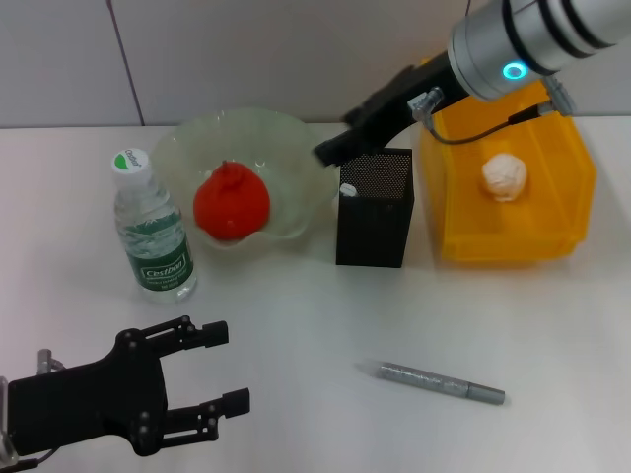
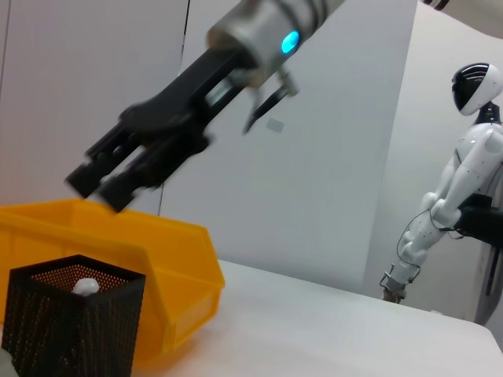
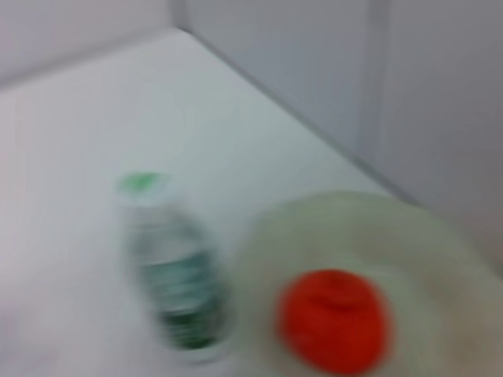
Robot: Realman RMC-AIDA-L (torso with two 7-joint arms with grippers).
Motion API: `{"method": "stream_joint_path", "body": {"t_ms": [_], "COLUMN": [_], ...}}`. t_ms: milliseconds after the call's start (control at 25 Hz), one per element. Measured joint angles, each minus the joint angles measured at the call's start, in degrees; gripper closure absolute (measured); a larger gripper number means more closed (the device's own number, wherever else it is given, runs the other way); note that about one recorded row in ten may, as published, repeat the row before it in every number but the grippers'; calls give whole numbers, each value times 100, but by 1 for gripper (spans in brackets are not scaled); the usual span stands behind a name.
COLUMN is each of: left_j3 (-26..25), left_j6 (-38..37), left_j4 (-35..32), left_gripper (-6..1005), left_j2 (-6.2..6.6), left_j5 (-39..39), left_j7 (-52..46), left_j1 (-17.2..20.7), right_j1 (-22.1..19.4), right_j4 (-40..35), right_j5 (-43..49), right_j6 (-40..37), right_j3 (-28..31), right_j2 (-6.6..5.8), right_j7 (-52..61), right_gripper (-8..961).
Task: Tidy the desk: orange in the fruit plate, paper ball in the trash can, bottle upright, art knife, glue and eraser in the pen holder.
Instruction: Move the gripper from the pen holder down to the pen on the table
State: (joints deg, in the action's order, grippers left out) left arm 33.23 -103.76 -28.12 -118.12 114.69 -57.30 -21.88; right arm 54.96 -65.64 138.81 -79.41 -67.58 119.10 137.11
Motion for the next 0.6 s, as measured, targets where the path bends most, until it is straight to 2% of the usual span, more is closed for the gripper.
{"method": "stream_joint_path", "body": {"t_ms": [80, 120, 160, 320, 560, 600], "left_j3": [16, 30, 30, 57, 60, 61], "left_j6": [-1, -1, -1, 9, 14, 15], "left_j4": [0, 0, 0, 0, 0, 0], "left_gripper": [214, 214, 214, 214, 214, 214], "left_j2": [0, 2, 2, 6, 8, 9], "left_j5": [8, 37, 37, 76, 79, 80], "left_j7": [0, 0, 0, 0, 0, 0], "left_j1": [0, -2, -2, -12, -3, -4], "right_j1": [-87, -129, -129, -44, 215, 310], "right_j4": [-268, -441, -441, -351, 333, 626], "right_j5": [-389, -595, -595, -367, 182, 294], "right_j6": [-549, -1114, -1114, -1991, -2121, -2088], "right_j3": [45, 68, 68, -3, -98, -303], "right_j2": [-10, -23, -23, -40, -16, -15], "right_j7": [-180, -309, -309, -398, -406, -434], "right_gripper": [344, 344, 345, 347, 350, 350]}}
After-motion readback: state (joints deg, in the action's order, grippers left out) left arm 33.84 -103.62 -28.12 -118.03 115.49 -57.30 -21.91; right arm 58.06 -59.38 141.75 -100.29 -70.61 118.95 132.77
